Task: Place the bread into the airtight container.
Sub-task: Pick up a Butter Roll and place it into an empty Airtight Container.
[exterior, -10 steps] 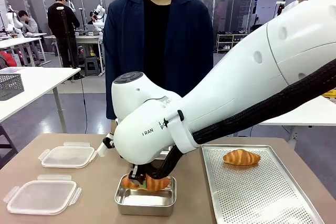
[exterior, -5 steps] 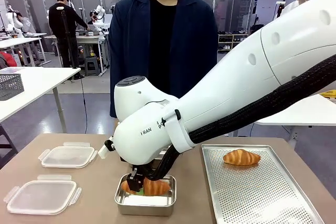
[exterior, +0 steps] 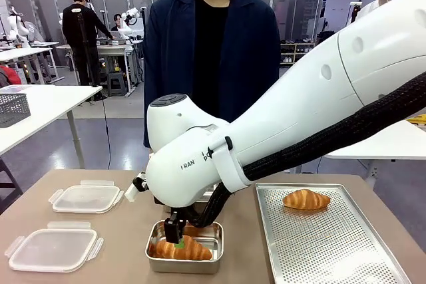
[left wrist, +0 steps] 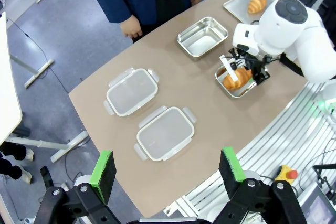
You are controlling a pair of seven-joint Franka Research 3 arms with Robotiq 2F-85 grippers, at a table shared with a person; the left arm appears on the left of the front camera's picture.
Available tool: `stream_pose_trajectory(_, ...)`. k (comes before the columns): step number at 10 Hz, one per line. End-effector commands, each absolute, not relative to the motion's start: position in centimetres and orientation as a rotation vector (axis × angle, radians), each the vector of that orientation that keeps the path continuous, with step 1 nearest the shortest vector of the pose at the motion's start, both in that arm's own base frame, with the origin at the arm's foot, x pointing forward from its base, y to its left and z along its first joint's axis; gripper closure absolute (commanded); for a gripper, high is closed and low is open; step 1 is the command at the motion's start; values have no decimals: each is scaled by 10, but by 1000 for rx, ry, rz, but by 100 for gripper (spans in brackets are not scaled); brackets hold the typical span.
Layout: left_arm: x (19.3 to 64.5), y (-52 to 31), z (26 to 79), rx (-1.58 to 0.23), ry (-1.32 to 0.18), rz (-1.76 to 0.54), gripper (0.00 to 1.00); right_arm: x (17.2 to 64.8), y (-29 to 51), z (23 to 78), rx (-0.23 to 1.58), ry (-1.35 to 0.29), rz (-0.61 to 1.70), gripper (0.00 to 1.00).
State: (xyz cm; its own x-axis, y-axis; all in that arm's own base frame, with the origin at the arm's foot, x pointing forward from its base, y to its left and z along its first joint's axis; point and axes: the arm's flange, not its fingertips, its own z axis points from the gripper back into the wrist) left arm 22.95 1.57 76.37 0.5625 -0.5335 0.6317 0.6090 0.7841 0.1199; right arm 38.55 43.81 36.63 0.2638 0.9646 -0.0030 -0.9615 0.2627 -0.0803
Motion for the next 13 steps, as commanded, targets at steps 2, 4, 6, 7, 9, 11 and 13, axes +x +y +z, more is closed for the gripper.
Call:
stream_pose_trajectory(2, 229, 16, 765, -120, -704, -680, 0, 386, 442, 364, -65, -49, 1266, 13)
stream_pose_trajectory(4, 229, 16, 765, -120, -704, -680, 0, 386, 442, 364, -65, -49, 1266, 13)
stream_pose_trajectory(6, 229, 16, 765, -120, -704, -680, 0, 386, 442, 364, -65, -49, 1266, 13)
stream_pose_trajectory(7, 229, 16, 765, -120, -704, -680, 0, 386, 442, 364, -65, -49, 1266, 13)
stream_pose_trajectory(9, 229, 16, 765, -120, -704, -680, 0, 386, 442, 364, -65, -49, 1266, 13)
stream_pose_trajectory(11, 229, 16, 765, -120, -704, -680, 0, 386, 442, 364, -65, -49, 1266, 13)
stream_pose_trajectory(13, 229, 16, 765, -120, -704, -680, 0, 386, 442, 364, -65, -49, 1266, 13)
